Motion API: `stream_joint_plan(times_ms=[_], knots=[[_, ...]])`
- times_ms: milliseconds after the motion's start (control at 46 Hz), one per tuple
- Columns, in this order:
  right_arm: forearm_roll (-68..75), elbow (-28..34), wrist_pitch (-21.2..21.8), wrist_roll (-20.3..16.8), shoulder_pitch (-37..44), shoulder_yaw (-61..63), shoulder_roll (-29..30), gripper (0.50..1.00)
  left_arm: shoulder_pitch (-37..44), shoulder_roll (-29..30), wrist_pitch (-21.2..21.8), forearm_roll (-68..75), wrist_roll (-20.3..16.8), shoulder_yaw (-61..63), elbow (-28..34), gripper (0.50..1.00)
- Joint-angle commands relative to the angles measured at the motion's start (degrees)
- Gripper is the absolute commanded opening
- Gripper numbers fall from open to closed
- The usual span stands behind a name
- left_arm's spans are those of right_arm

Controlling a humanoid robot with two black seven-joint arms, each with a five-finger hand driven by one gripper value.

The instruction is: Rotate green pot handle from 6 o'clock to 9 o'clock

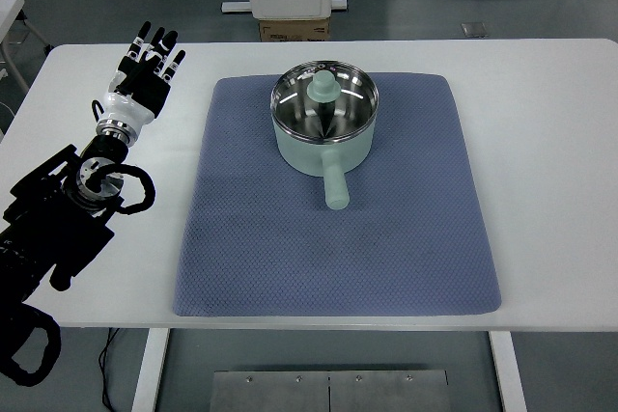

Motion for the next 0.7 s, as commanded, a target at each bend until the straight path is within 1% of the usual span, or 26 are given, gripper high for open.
stream_joint_plan(times_ms=[0,348,478,673], knots=[[0.0,0.0,0.0,0.0,-0.1,0.0,0.0,1.0,0.0,0.2,0.1,0.0,0.0,0.0,0.0,1.0],[0.0,0.0,0.0,0.0,0.0,0.0,0.0,1.0,0.6,0.7,0.1,0.1,0.0,-0.1,0.0,1.0],[0.0,0.0,0.0,0.0,0.0,0.0,0.0,1.0,0.6,2.0,-0.3,0.3,0.0,0.0,0.0,1.0],[0.0,0.0,0.0,0.0,-0.1,0.0,0.0,1.0,0.0,2.3,-0.6,0.4,0.0,0.0,0.0,1.0]])
